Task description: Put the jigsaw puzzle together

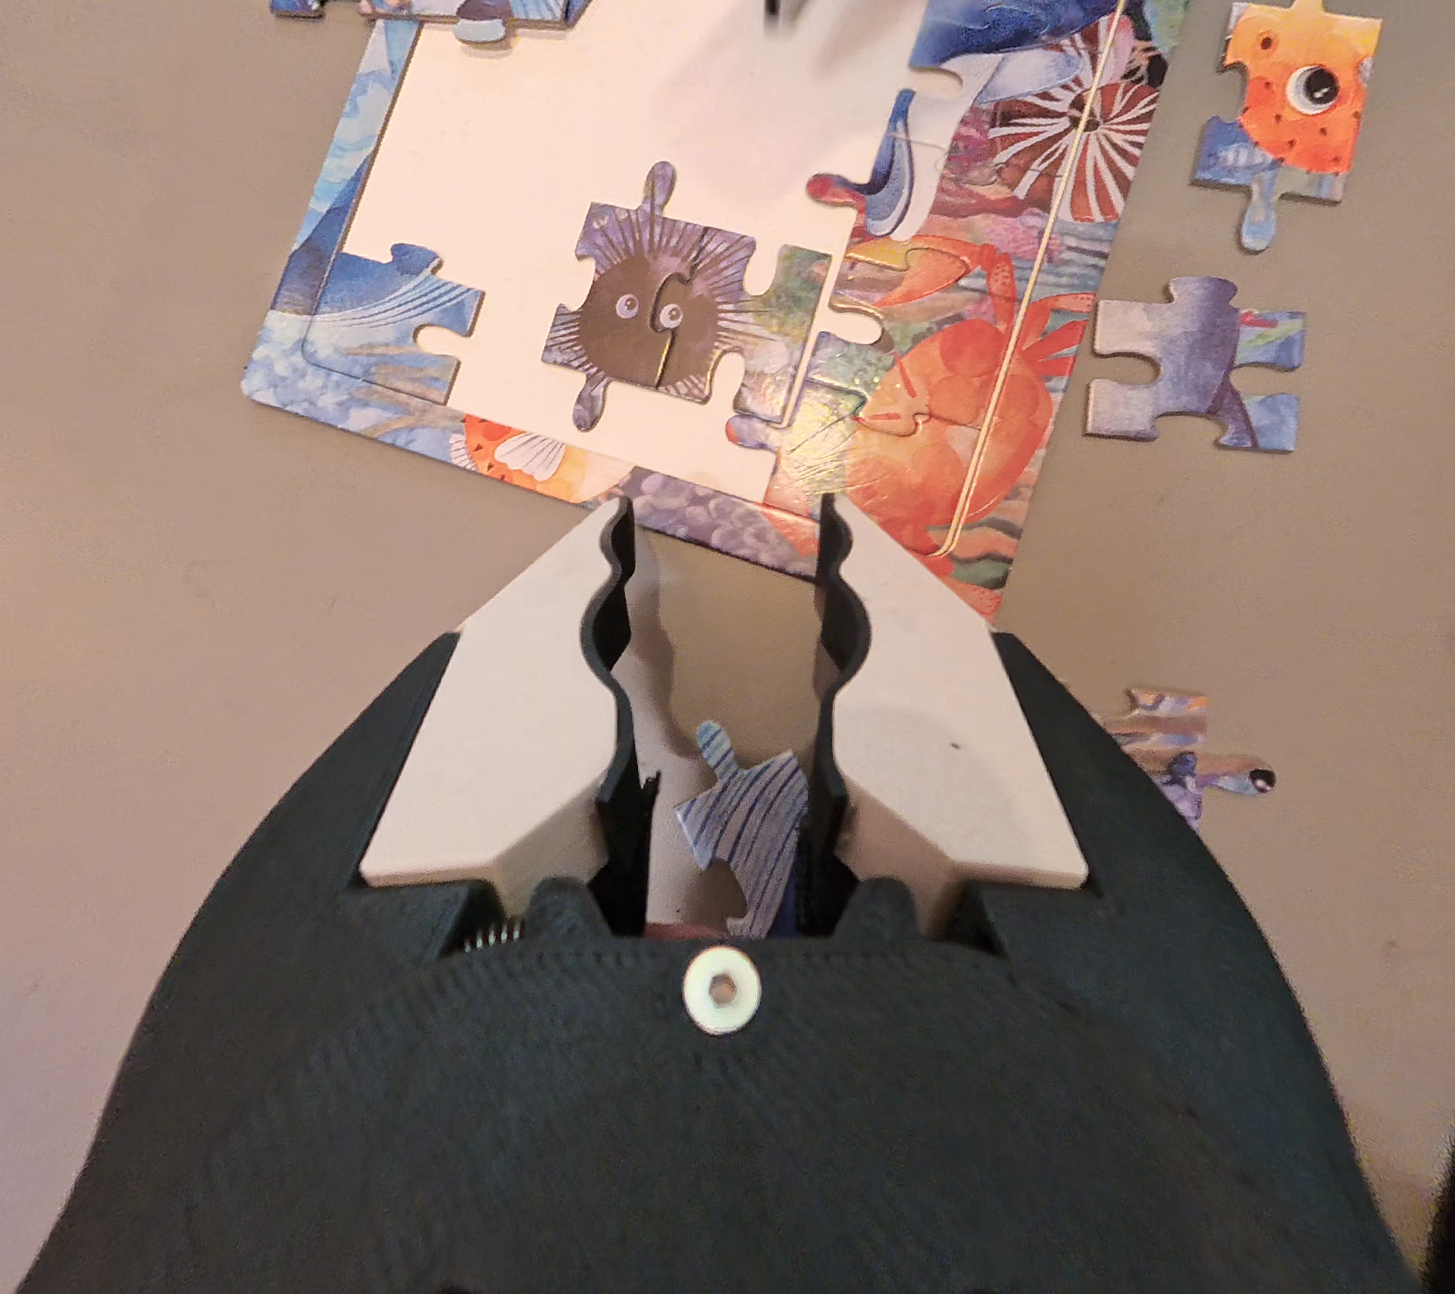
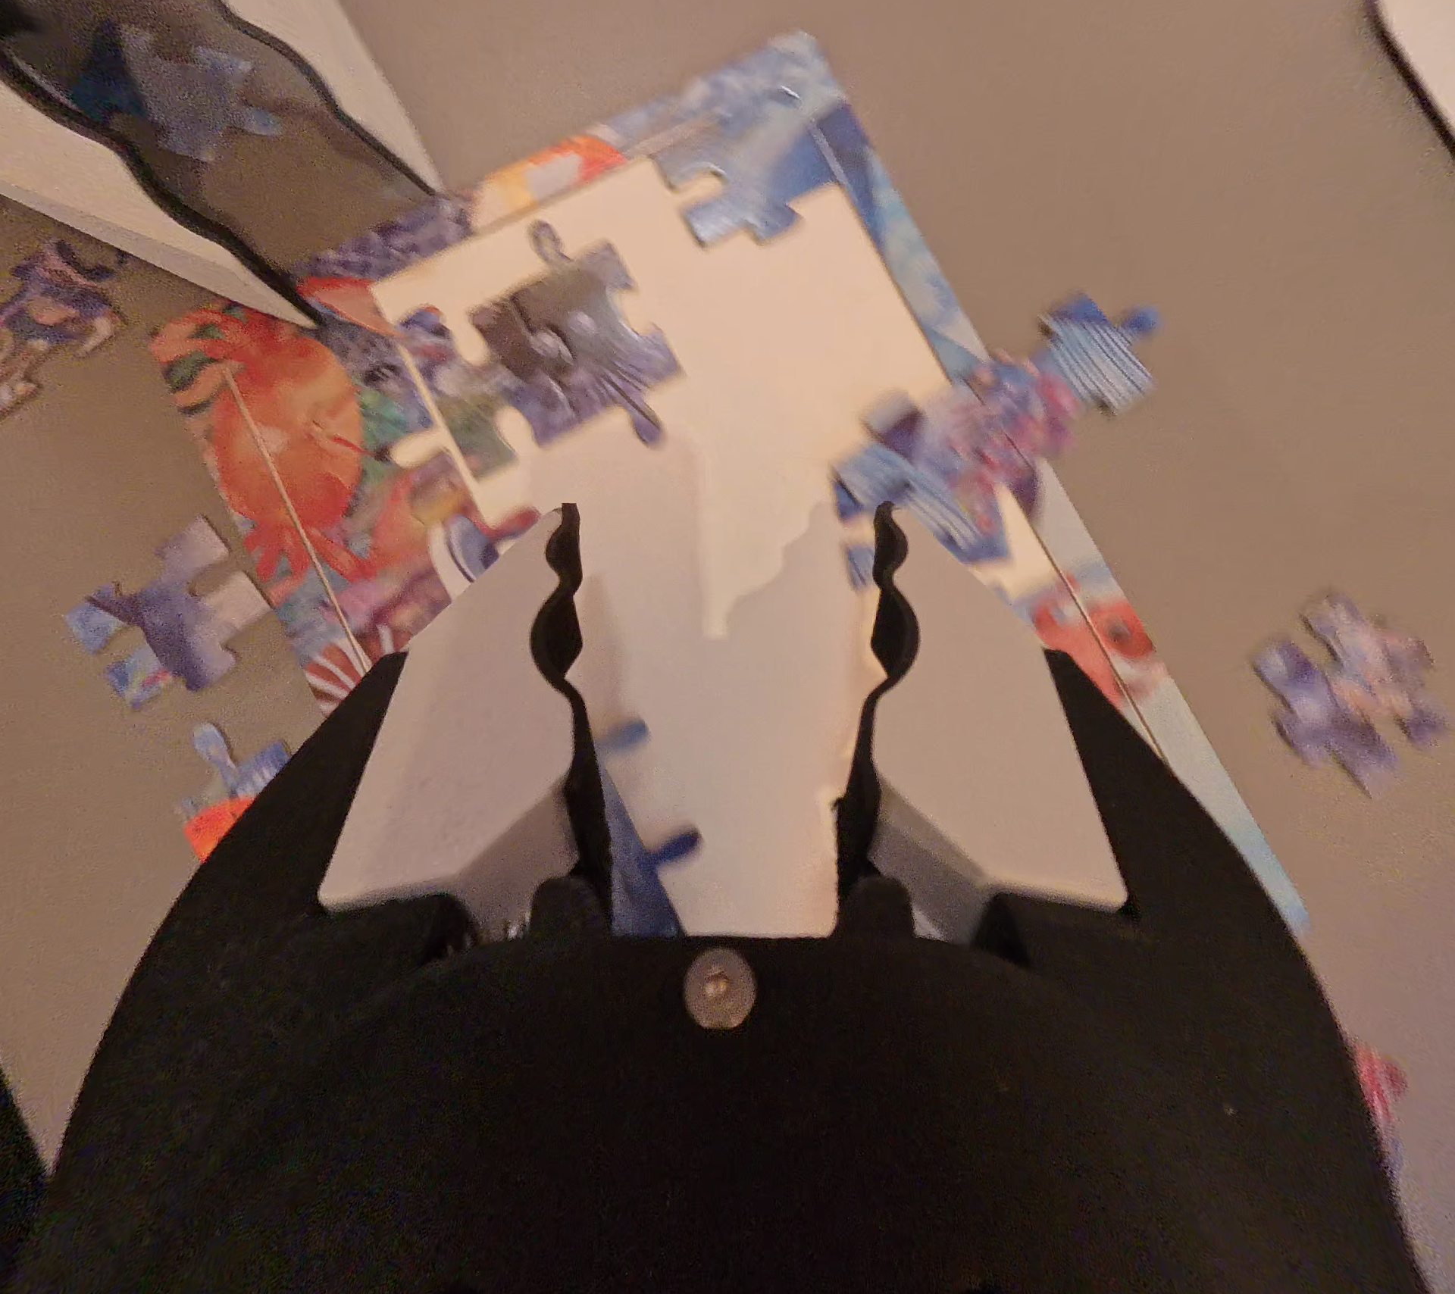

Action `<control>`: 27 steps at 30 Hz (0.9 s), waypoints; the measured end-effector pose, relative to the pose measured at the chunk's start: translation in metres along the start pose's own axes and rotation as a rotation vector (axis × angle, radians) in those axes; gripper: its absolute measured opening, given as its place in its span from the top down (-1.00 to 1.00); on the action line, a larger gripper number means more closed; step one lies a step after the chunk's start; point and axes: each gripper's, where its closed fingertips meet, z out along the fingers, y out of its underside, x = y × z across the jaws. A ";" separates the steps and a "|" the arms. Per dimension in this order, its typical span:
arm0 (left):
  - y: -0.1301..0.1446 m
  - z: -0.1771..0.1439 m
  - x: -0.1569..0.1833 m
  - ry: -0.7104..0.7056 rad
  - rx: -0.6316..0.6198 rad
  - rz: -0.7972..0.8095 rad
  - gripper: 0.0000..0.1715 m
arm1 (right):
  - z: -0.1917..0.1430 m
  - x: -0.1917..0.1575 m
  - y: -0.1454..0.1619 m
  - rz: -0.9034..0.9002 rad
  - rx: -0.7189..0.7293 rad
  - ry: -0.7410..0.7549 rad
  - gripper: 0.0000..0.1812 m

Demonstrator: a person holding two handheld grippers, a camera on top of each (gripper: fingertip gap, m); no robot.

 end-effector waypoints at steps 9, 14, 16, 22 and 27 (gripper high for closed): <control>-0.006 -0.001 -0.013 -0.076 0.012 0.006 0.43 | -0.071 0.077 0.120 0.330 -0.042 0.106 0.32; -0.019 -0.001 -0.009 -0.088 0.046 0.042 0.44 | -0.071 0.074 0.126 0.278 -0.030 0.117 0.45; -0.020 -0.002 -0.009 -0.092 0.049 0.049 0.44 | -0.071 0.073 0.126 0.273 -0.022 0.118 0.51; -0.025 -0.003 -0.011 -0.110 0.073 0.058 0.45 | -0.074 0.070 0.129 0.270 -0.008 0.134 0.67; -0.033 -0.007 -0.014 -0.120 0.113 0.038 0.45 | -0.082 0.064 0.127 0.247 -0.006 0.132 0.67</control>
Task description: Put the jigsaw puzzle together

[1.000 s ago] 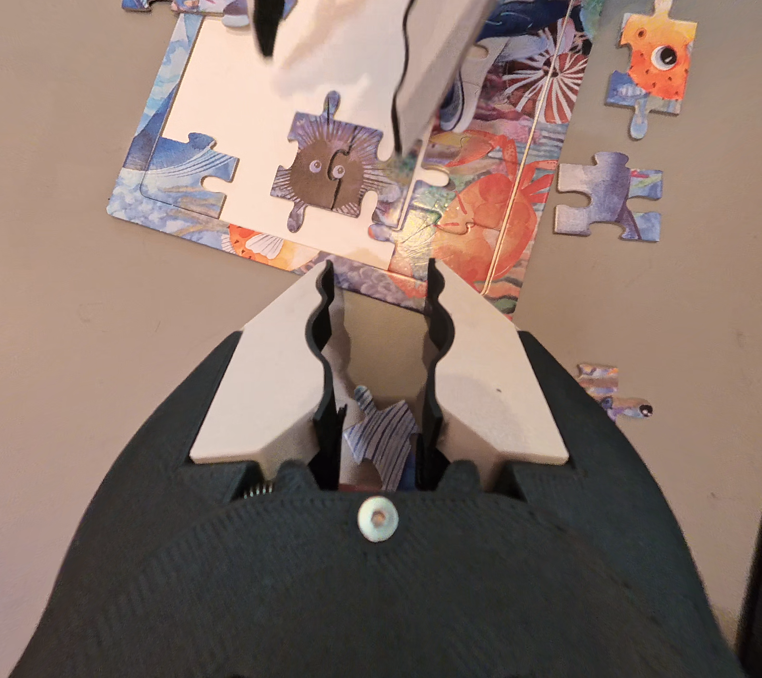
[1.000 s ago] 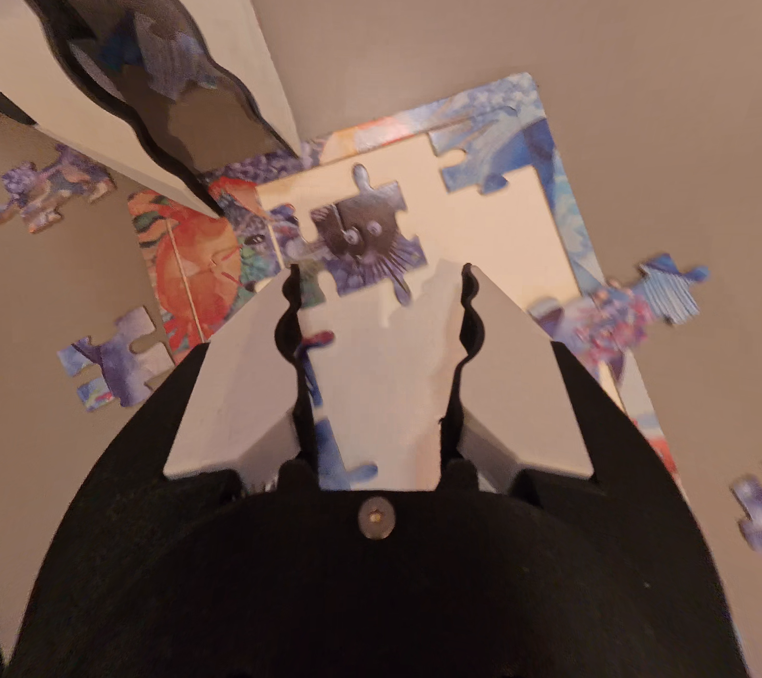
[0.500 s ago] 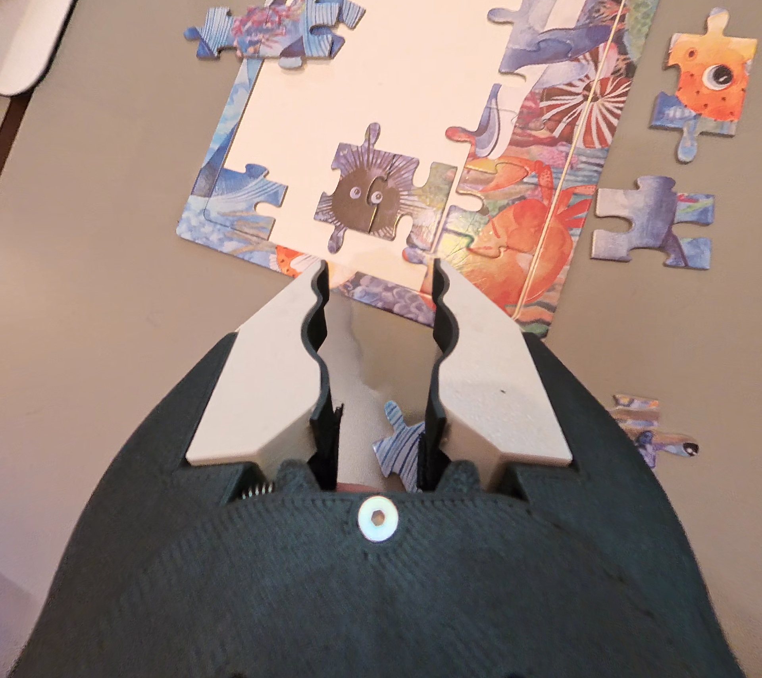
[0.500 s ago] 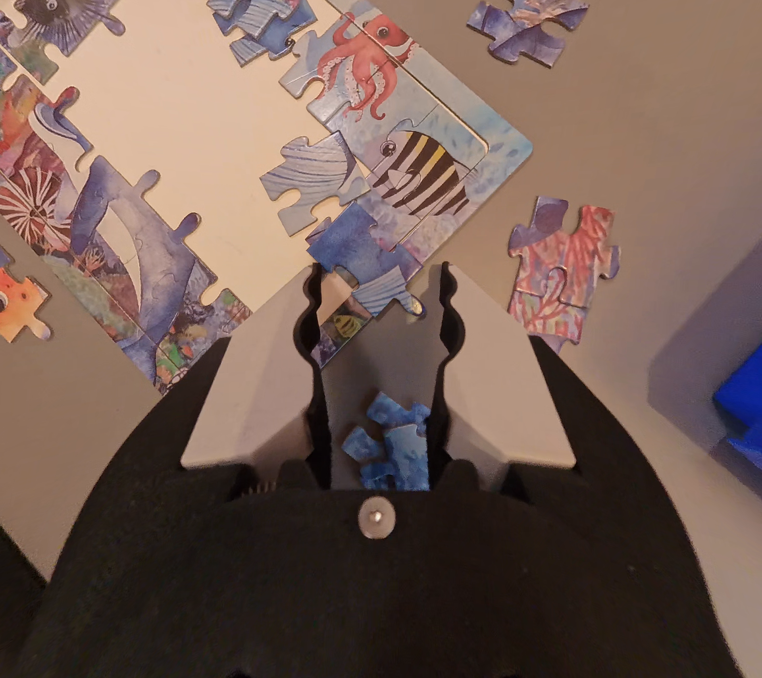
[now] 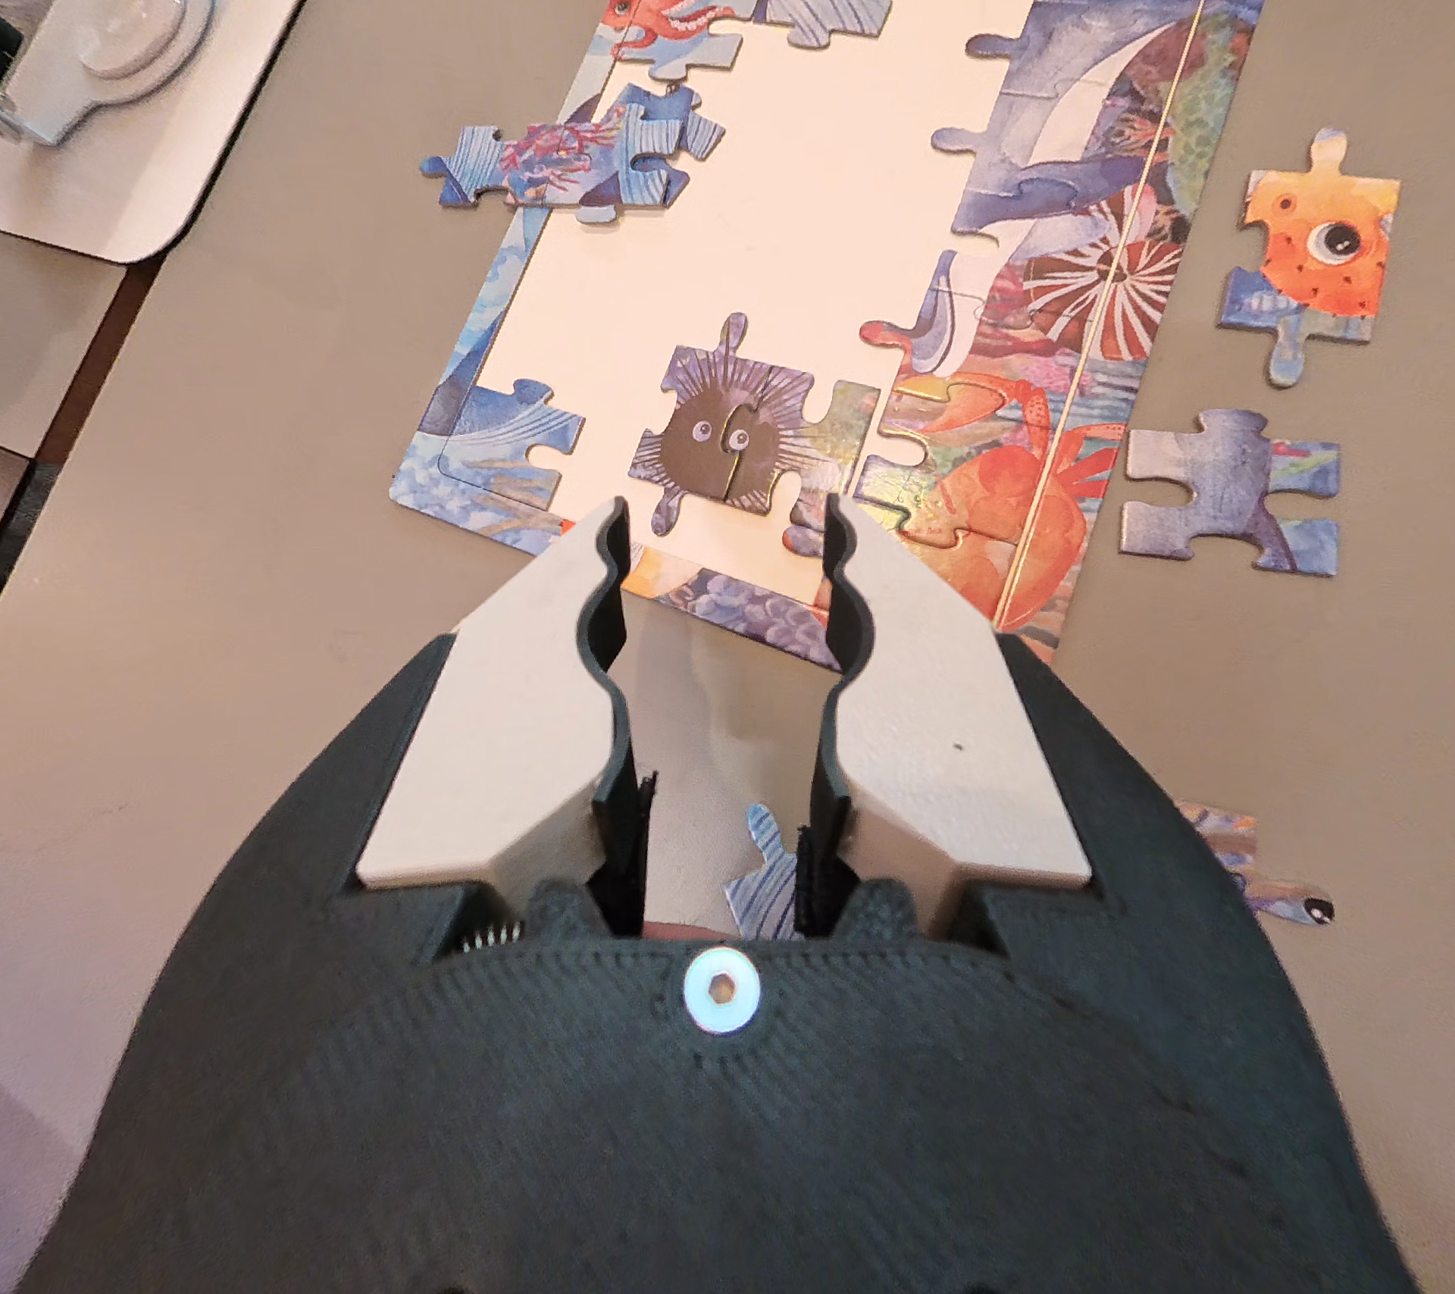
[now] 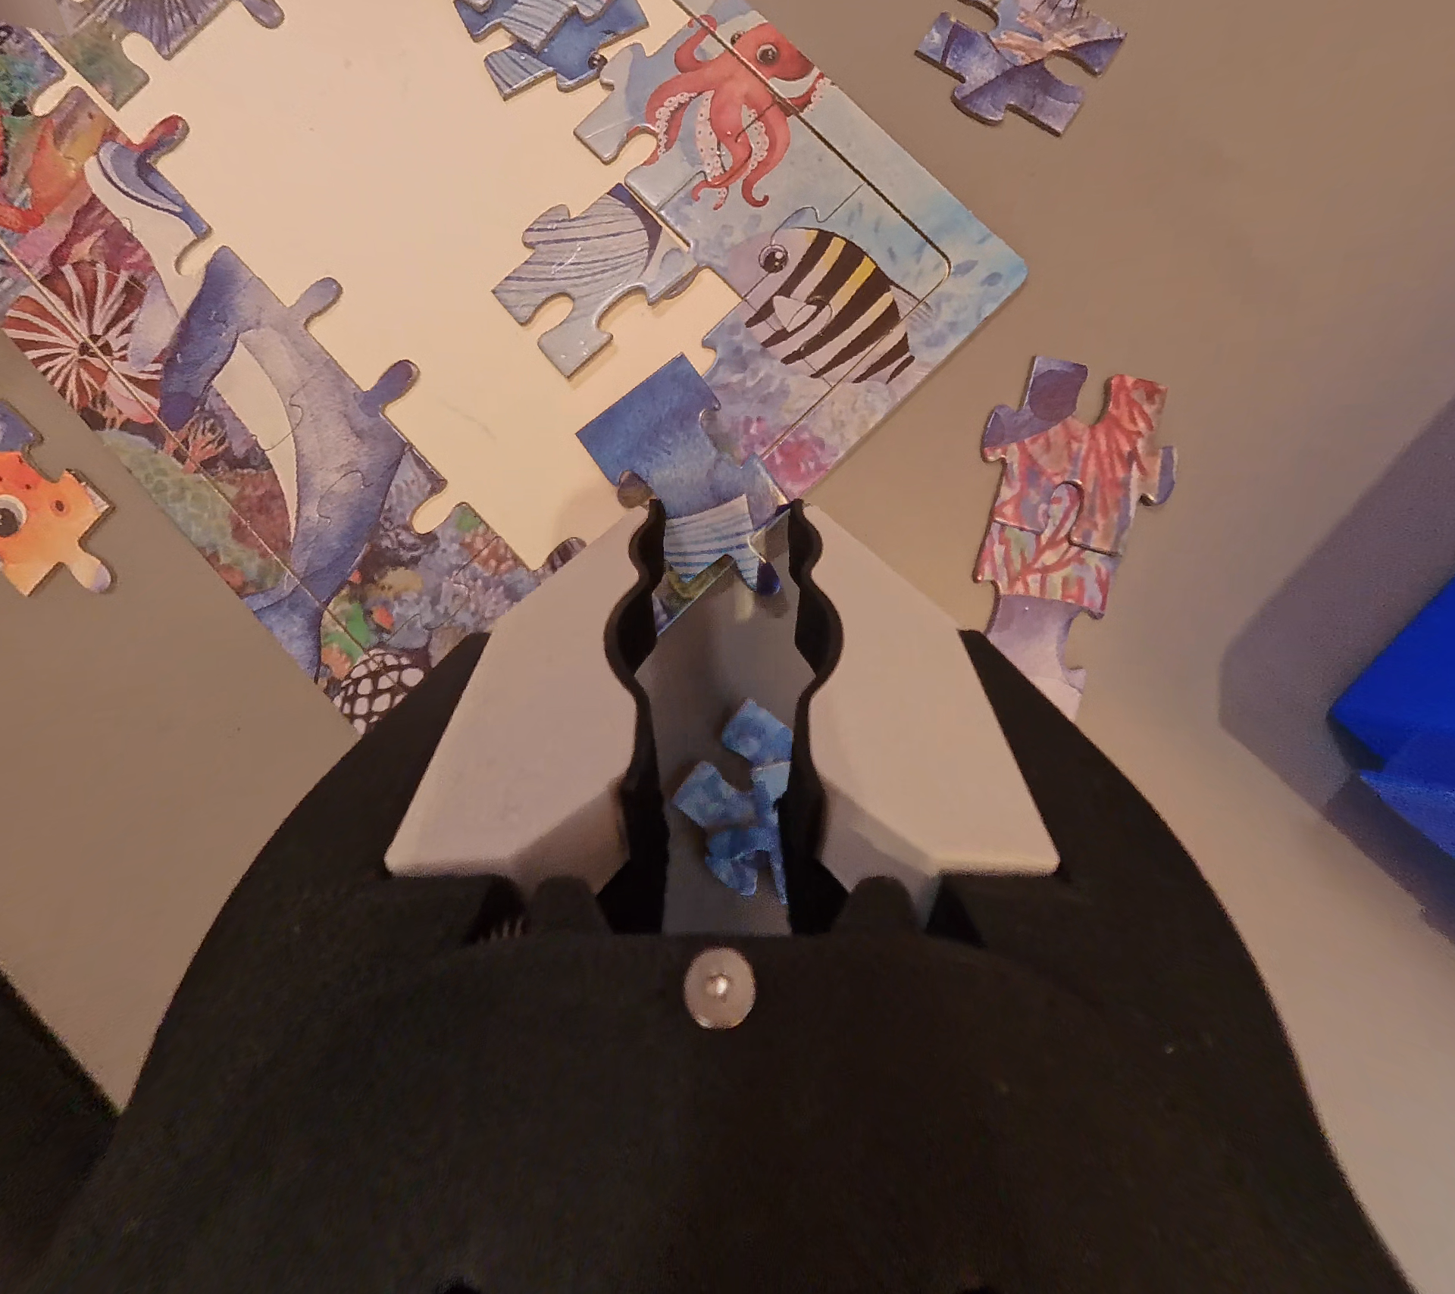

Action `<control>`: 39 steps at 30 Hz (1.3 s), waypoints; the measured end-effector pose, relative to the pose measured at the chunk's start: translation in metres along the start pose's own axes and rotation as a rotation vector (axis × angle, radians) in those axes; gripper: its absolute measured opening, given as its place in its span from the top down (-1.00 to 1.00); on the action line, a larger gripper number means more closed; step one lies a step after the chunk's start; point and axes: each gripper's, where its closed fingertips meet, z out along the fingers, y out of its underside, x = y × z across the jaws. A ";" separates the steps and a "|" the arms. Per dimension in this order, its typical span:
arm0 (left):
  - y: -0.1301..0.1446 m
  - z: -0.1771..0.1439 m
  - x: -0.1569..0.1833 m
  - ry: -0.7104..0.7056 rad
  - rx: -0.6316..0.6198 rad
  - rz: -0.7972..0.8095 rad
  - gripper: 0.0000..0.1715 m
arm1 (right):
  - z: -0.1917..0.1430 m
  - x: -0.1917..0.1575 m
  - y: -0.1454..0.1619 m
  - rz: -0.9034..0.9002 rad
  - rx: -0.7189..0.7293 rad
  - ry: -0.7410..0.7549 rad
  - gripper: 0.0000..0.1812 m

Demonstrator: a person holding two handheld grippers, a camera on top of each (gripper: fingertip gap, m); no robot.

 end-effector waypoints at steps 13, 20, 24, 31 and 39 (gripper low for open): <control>-0.065 -0.002 0.036 0.218 0.268 -0.229 0.43 | -0.033 -0.095 -0.062 -0.574 0.152 0.165 0.67; -0.092 -0.003 0.072 0.397 0.339 -0.312 0.54 | -0.033 -0.149 -0.085 -0.846 0.172 0.214 0.67; -0.097 -0.007 0.081 0.471 0.365 -0.342 0.75 | -0.035 -0.165 -0.092 -0.895 0.204 0.220 0.68; -0.096 -0.016 0.081 0.505 0.377 -0.335 1.00 | -0.033 -0.172 -0.091 -0.859 0.213 0.217 0.67; -0.093 -0.027 0.049 0.438 0.426 -0.408 1.00 | -0.105 -0.106 -0.079 -0.441 0.400 0.238 0.62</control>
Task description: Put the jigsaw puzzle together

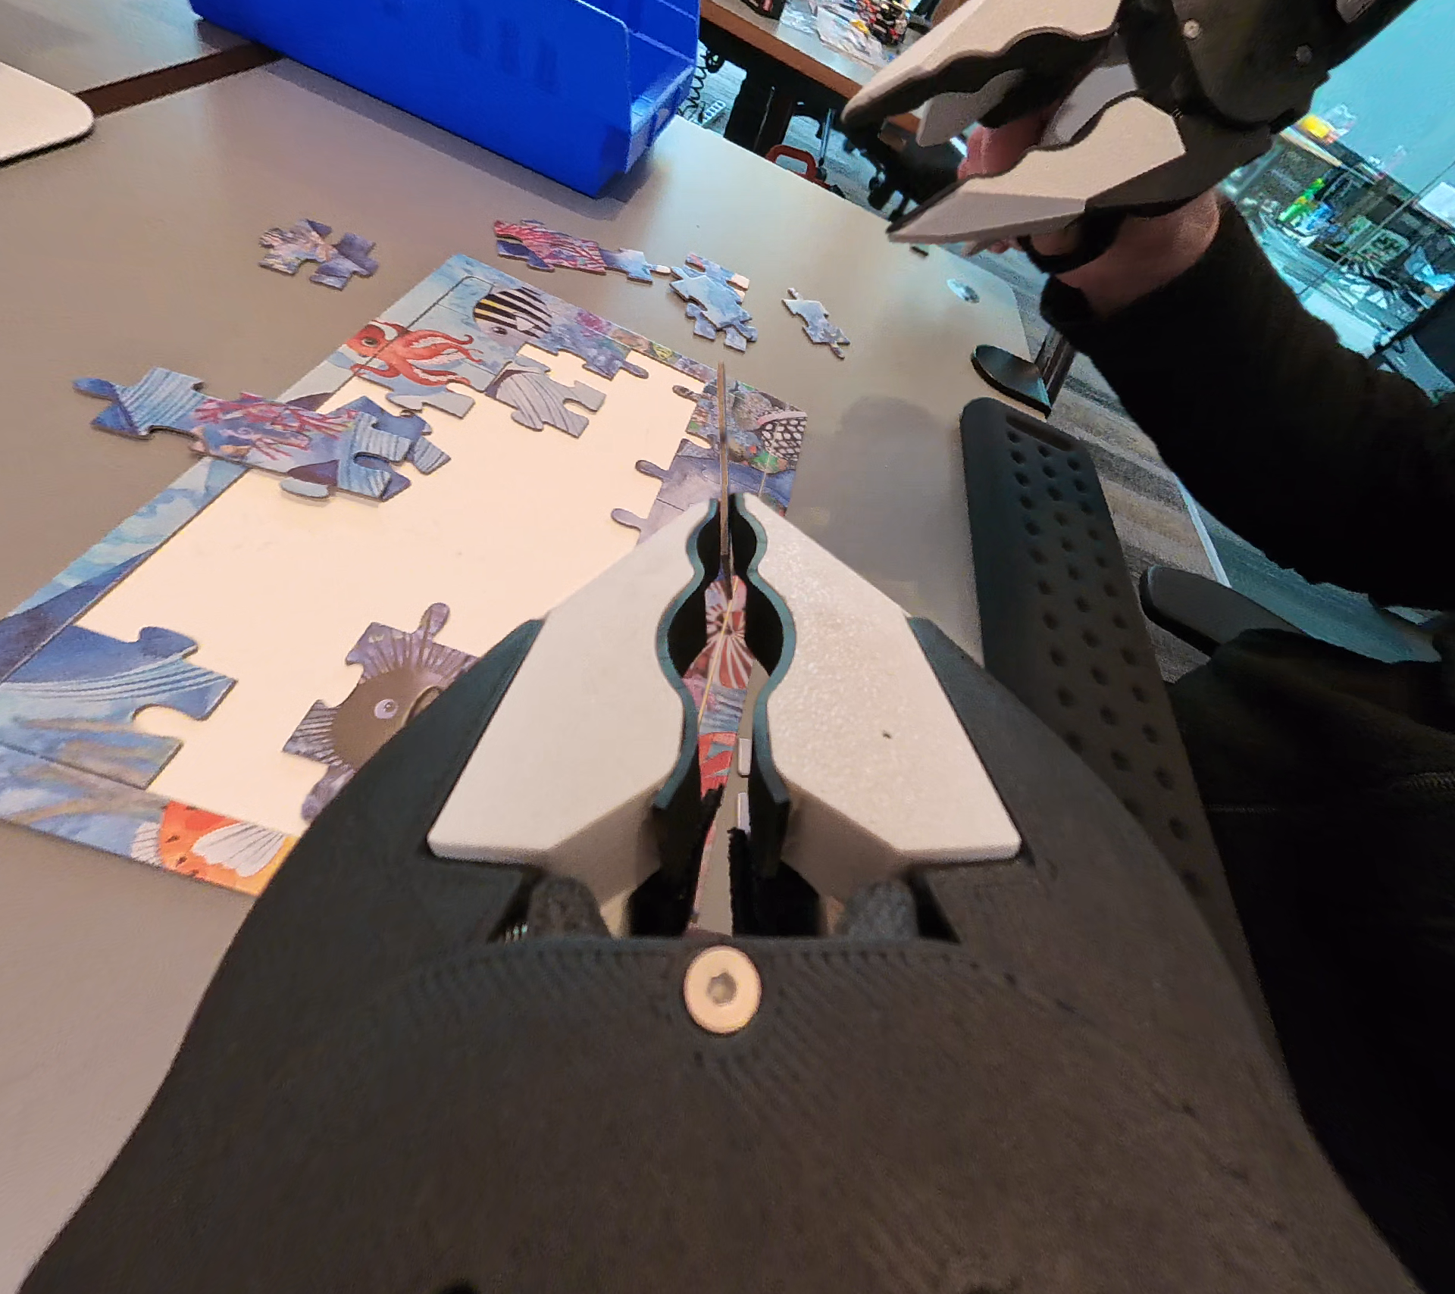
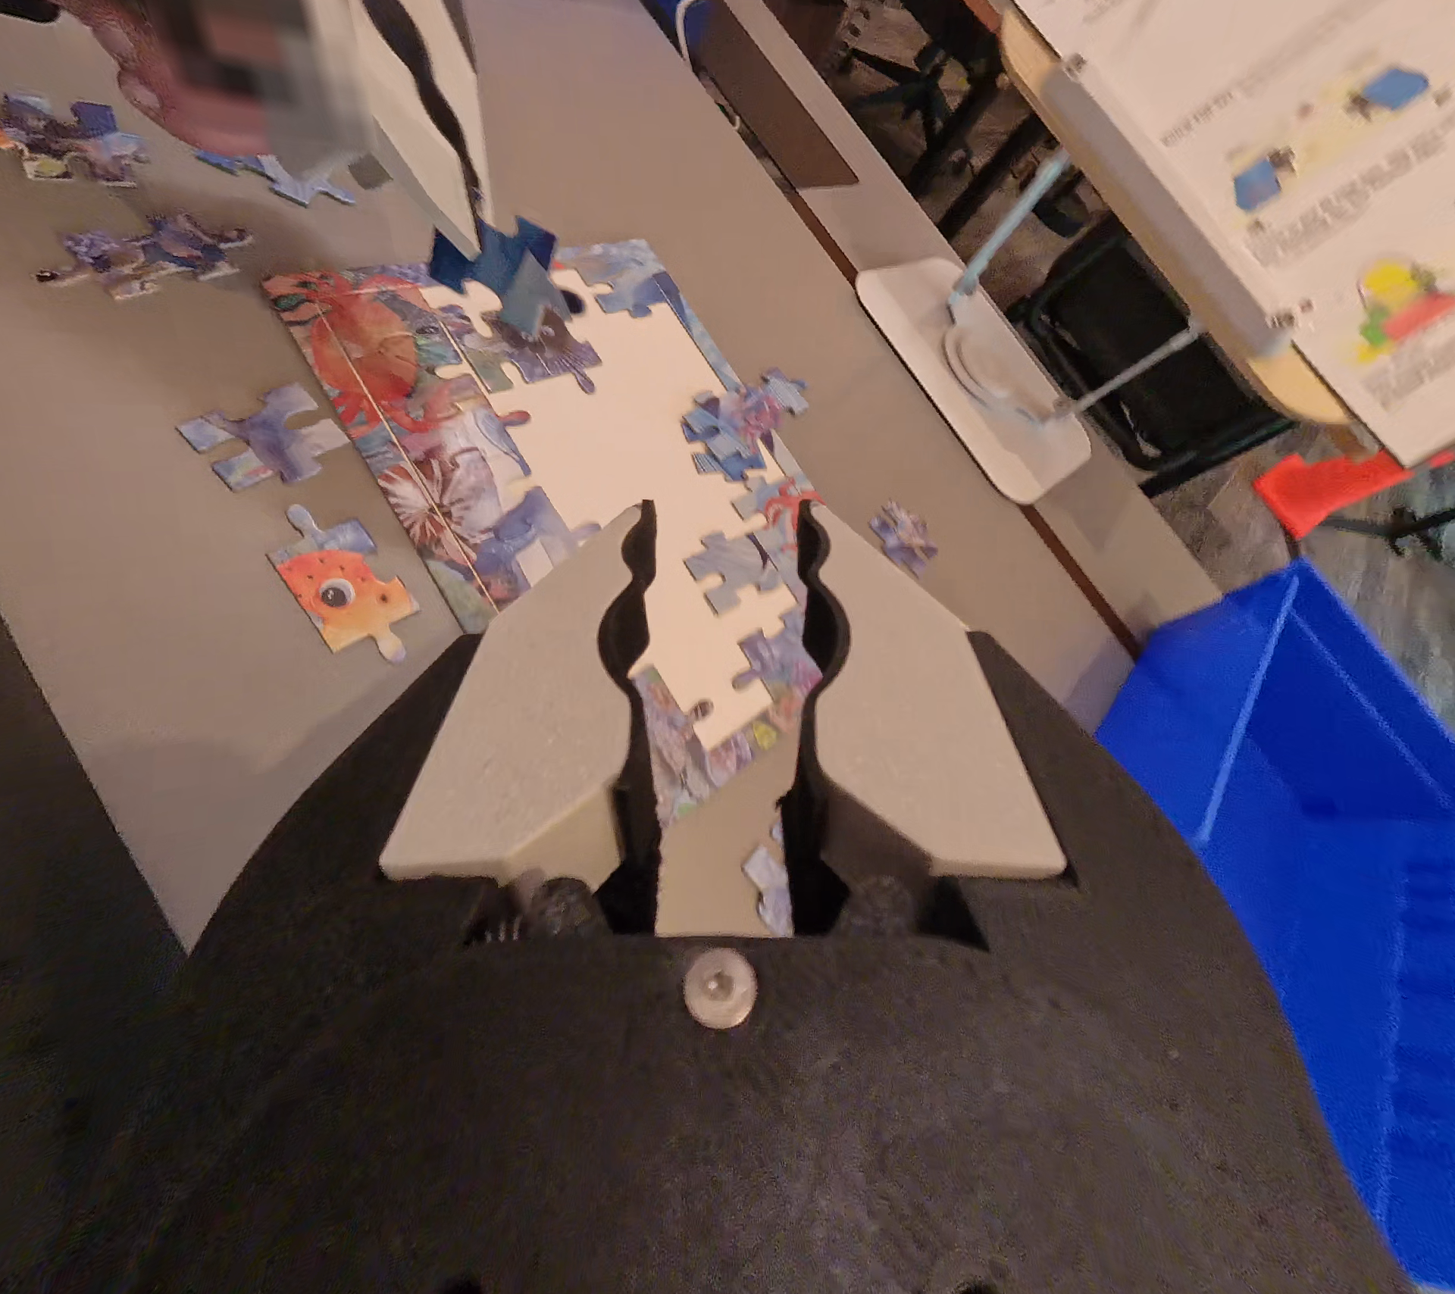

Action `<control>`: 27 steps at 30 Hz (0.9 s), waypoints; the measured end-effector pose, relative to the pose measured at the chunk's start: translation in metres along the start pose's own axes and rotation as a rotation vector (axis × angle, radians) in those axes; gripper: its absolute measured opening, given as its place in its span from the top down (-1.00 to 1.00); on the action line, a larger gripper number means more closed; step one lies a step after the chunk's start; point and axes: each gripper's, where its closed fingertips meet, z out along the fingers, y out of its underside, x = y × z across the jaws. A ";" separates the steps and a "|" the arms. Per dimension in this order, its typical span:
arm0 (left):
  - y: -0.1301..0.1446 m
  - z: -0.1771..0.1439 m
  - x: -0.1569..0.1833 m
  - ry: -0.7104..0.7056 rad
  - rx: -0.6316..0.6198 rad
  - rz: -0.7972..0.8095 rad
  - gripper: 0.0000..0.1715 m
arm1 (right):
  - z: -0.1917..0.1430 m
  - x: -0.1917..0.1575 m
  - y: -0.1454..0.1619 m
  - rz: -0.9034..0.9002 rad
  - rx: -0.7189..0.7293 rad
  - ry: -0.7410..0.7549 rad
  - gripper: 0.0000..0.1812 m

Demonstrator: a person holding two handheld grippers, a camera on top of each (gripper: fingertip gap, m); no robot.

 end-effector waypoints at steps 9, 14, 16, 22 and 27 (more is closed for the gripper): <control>0.001 -0.013 -0.027 -0.103 -0.002 -0.009 1.00 | 0.013 -0.006 0.101 0.258 -0.289 -0.087 0.30; 0.008 -0.016 -0.041 -0.139 -0.014 -0.027 1.00 | 0.057 -0.012 0.096 0.247 -0.300 -0.138 0.41; 0.010 -0.016 -0.045 -0.144 -0.018 -0.036 1.00 | 0.076 -0.008 0.097 0.239 -0.333 -0.139 0.43; 0.017 -0.015 -0.053 -0.162 -0.040 -0.038 1.00 | 0.120 -0.006 0.107 0.330 -0.412 -0.180 0.45; 0.020 -0.013 -0.052 -0.156 -0.054 -0.035 1.00 | 0.125 -0.008 0.106 0.402 -0.406 -0.225 0.69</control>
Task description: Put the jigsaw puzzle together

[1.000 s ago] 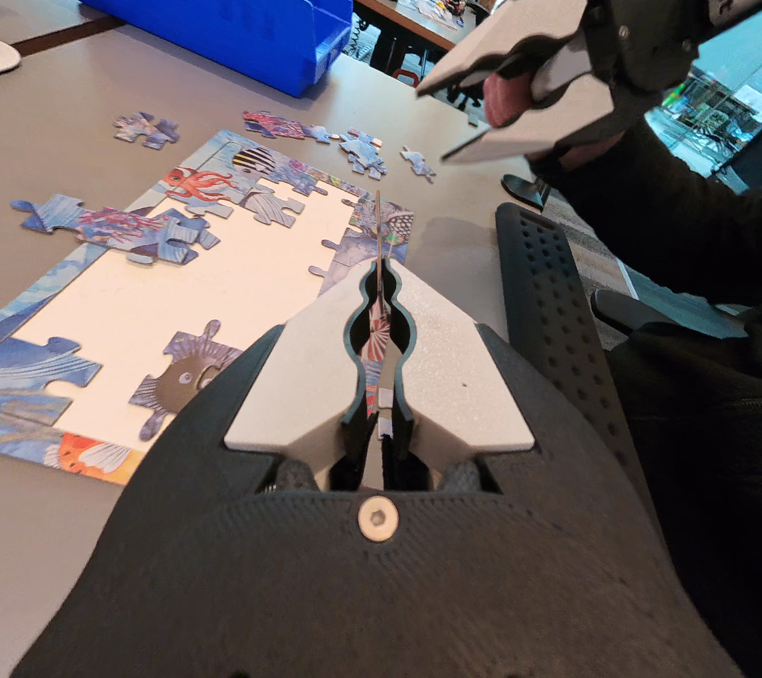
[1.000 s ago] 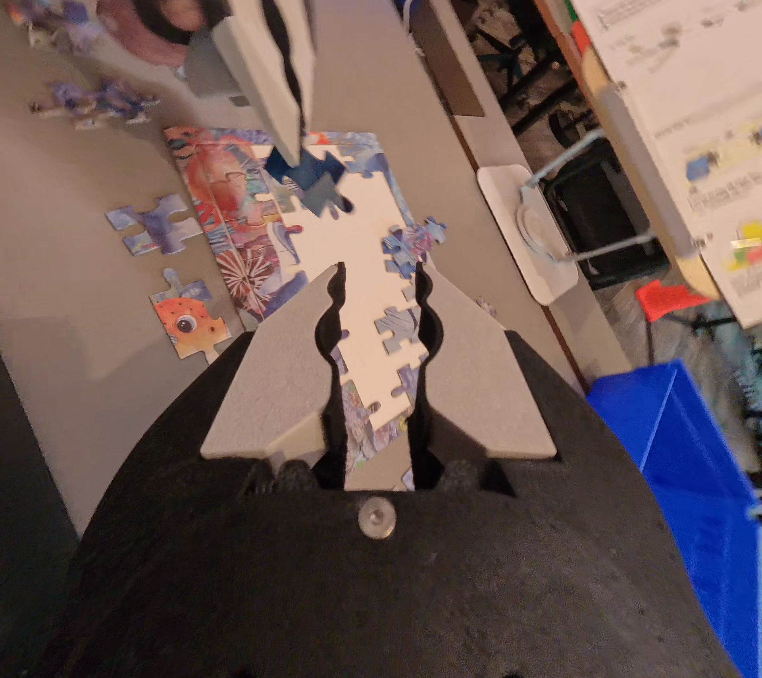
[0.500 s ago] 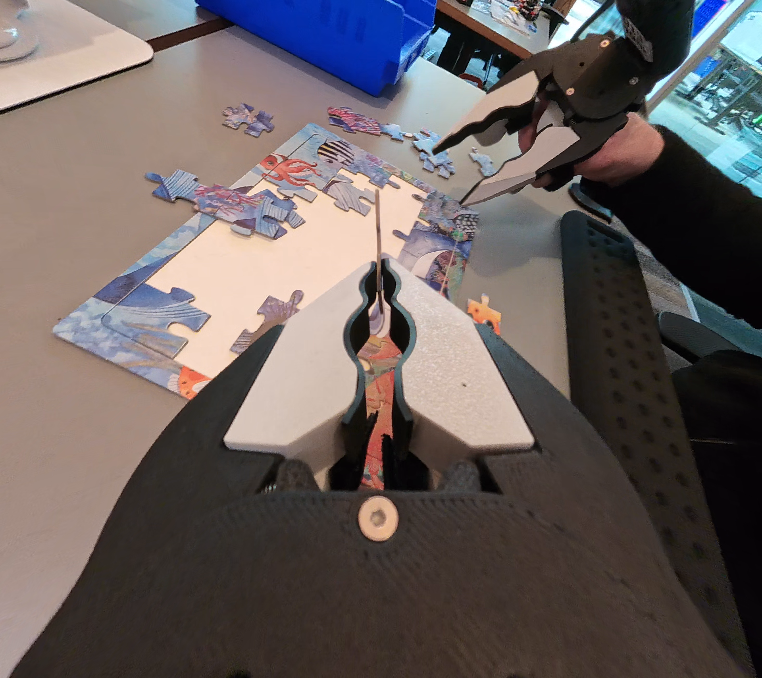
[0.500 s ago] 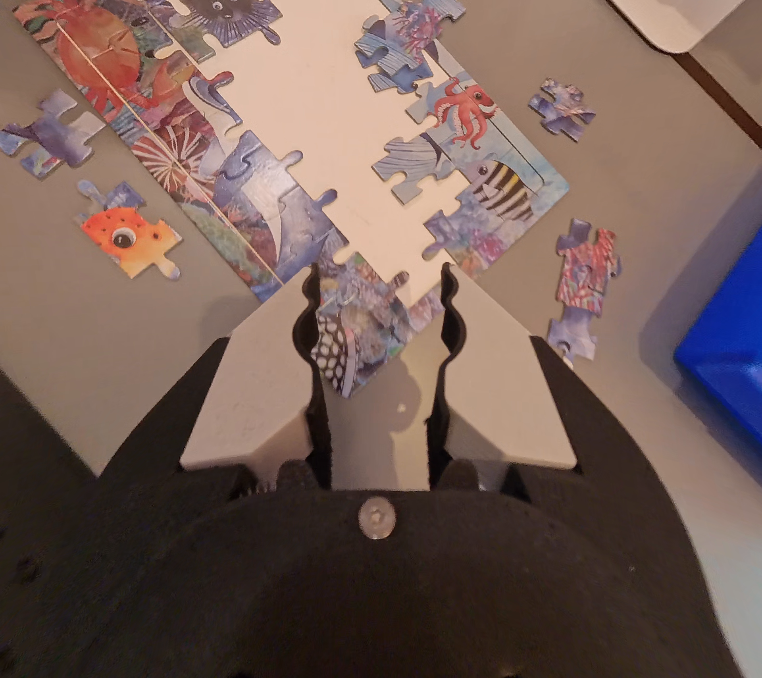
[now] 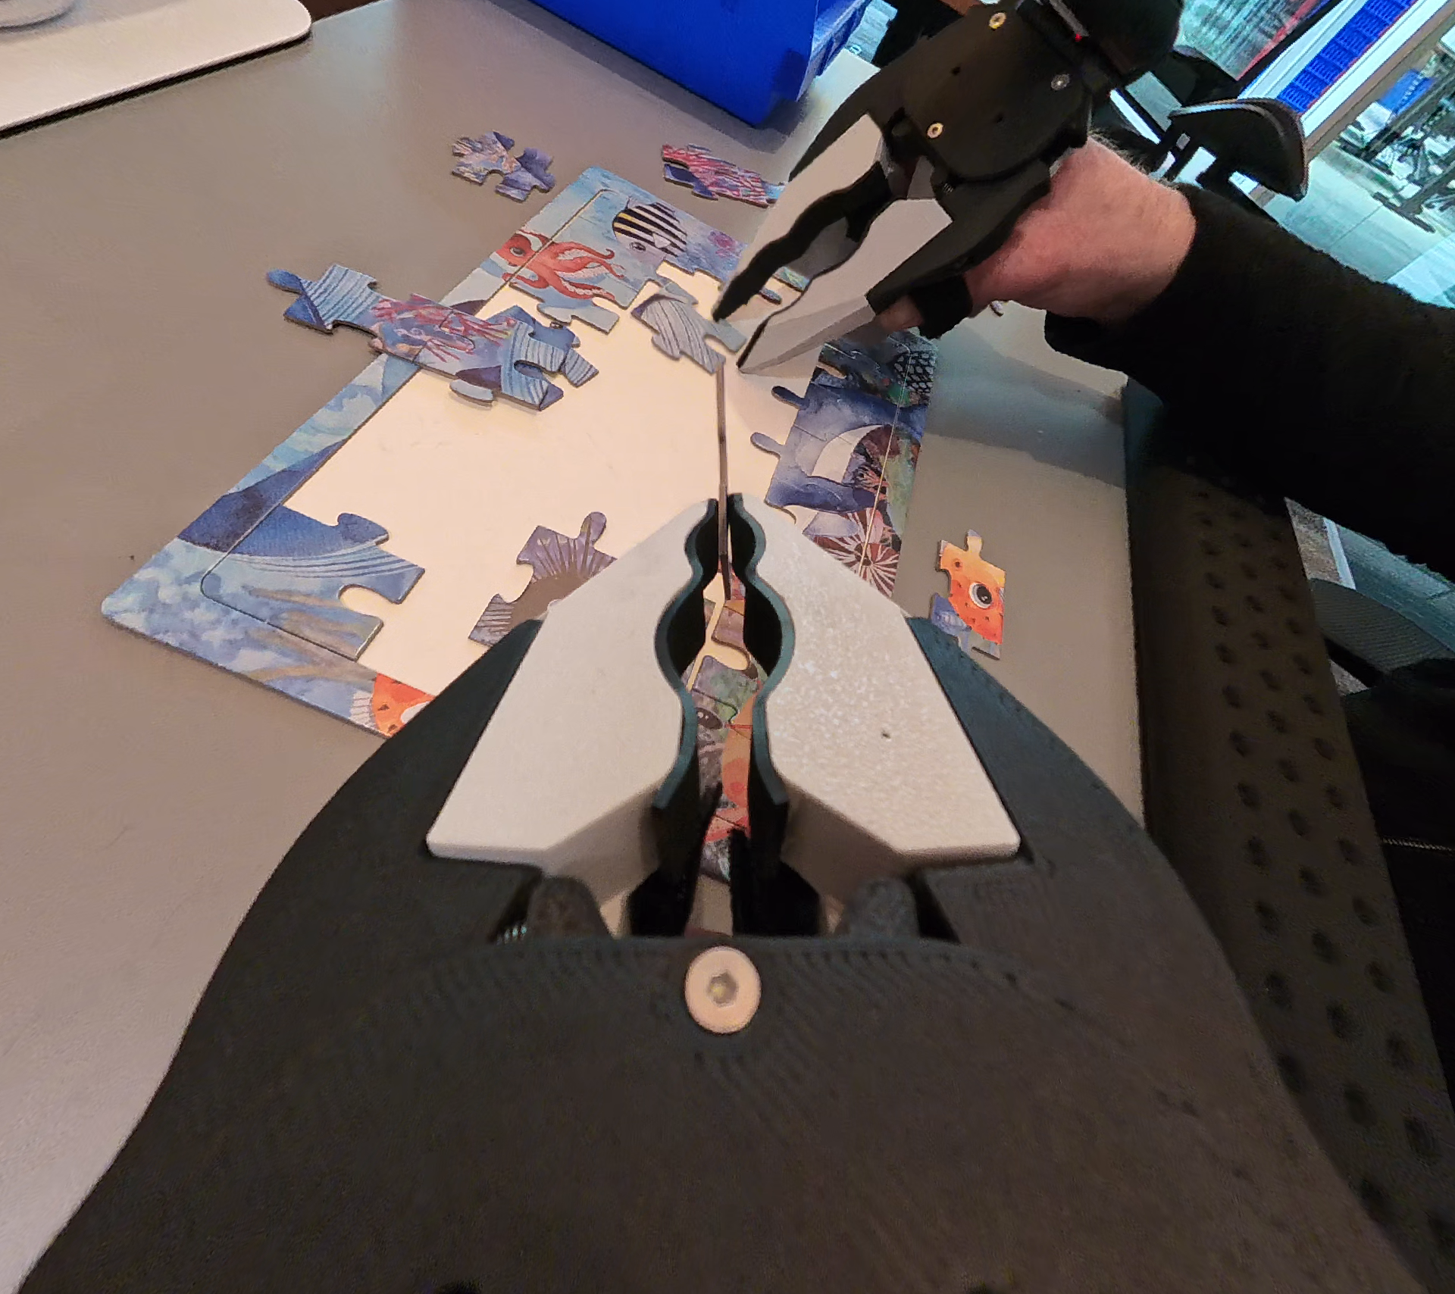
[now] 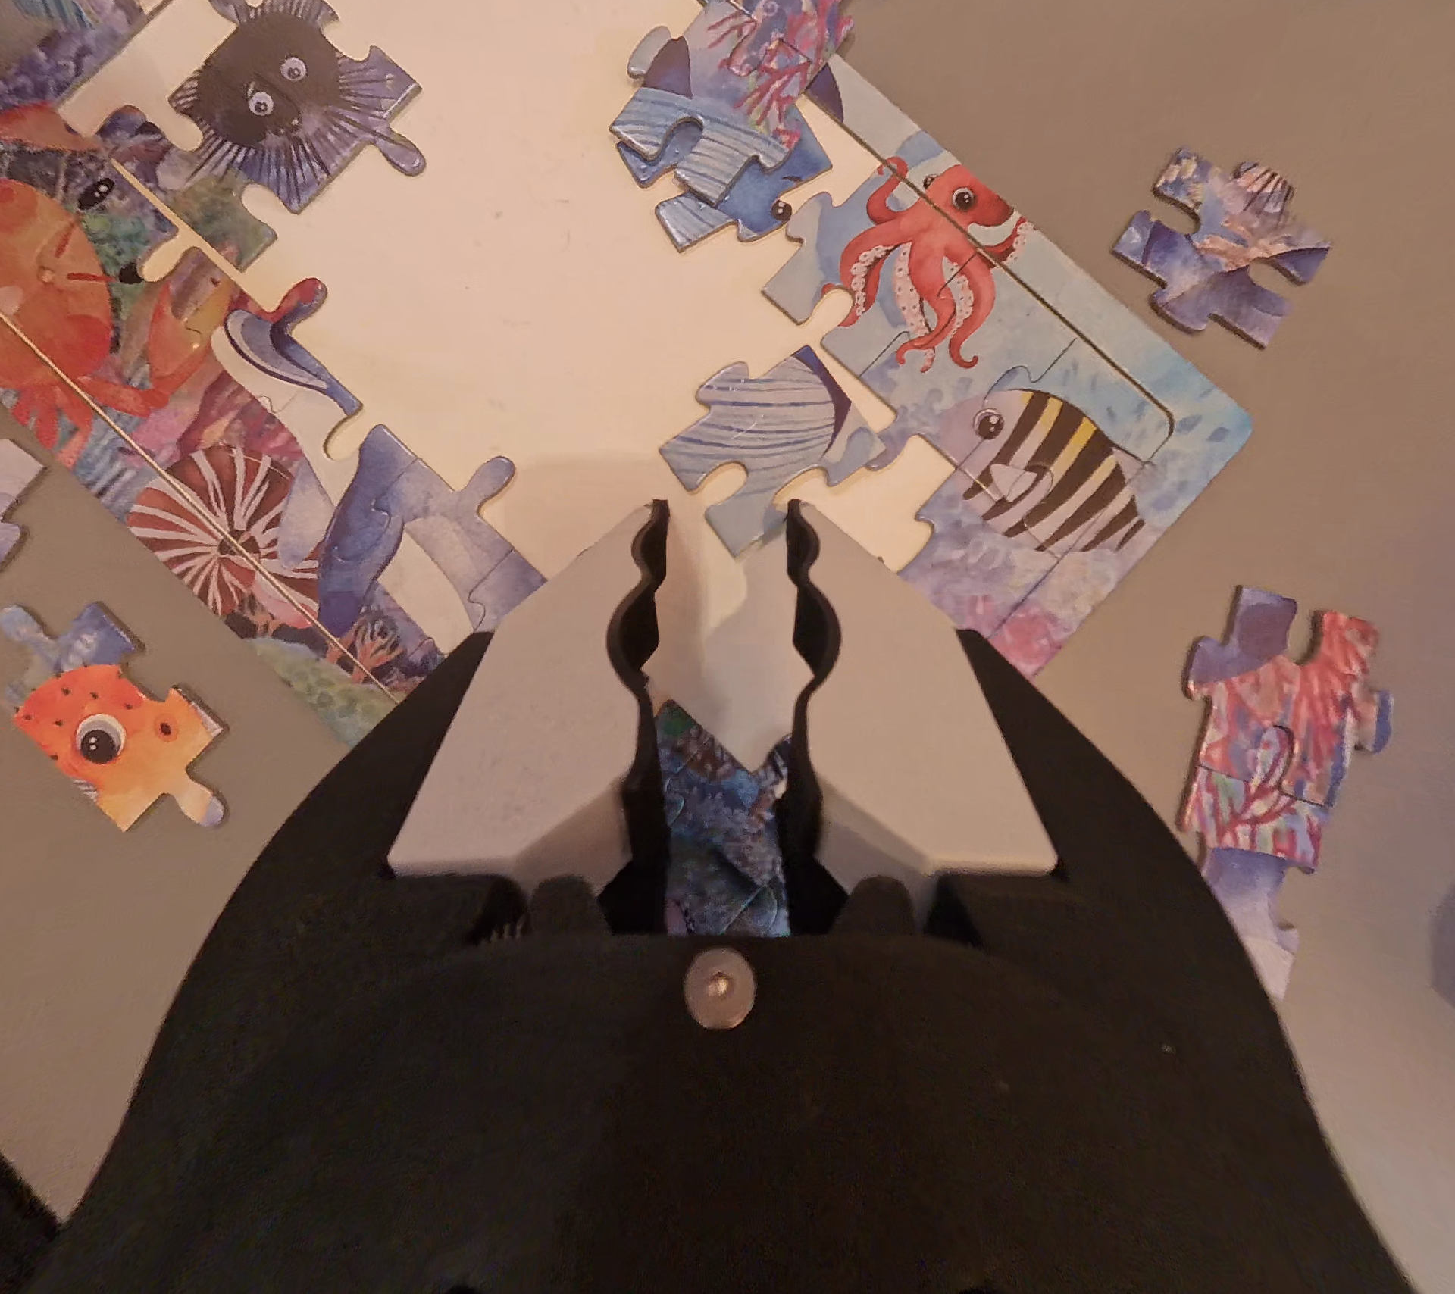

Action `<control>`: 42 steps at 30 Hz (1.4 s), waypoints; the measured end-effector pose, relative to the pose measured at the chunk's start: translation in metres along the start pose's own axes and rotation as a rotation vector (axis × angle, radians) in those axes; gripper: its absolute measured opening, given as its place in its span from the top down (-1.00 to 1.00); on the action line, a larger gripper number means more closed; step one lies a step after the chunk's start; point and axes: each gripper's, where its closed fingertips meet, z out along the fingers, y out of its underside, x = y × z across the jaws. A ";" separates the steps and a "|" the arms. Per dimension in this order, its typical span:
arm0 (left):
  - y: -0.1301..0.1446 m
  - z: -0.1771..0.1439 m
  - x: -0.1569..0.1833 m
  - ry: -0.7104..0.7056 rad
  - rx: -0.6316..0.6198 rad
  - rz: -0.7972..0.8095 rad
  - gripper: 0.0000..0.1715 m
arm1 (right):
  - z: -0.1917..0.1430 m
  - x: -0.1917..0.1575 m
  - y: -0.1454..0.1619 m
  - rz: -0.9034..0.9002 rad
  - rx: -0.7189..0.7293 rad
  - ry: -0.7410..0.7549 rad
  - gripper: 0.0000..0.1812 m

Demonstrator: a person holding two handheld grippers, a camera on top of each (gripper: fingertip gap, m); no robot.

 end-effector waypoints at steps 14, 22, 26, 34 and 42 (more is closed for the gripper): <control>0.003 0.003 -0.001 -0.008 -0.013 0.004 1.00 | -0.021 -0.049 -0.004 -0.089 0.054 -0.157 0.81; 0.005 0.006 0.007 0.015 -0.030 0.009 1.00 | -0.084 -0.067 0.060 -0.042 0.003 -0.177 0.80; 0.005 0.010 0.013 0.025 -0.033 0.012 1.00 | -0.086 -0.083 0.088 -0.033 -0.047 -0.199 0.80; 0.006 0.012 0.016 0.023 -0.033 0.016 1.00 | -0.100 -0.048 0.077 0.049 0.018 -0.132 0.47; 0.007 0.013 0.013 0.012 -0.038 0.021 1.00 | -0.088 0.089 0.071 0.192 0.035 0.190 0.53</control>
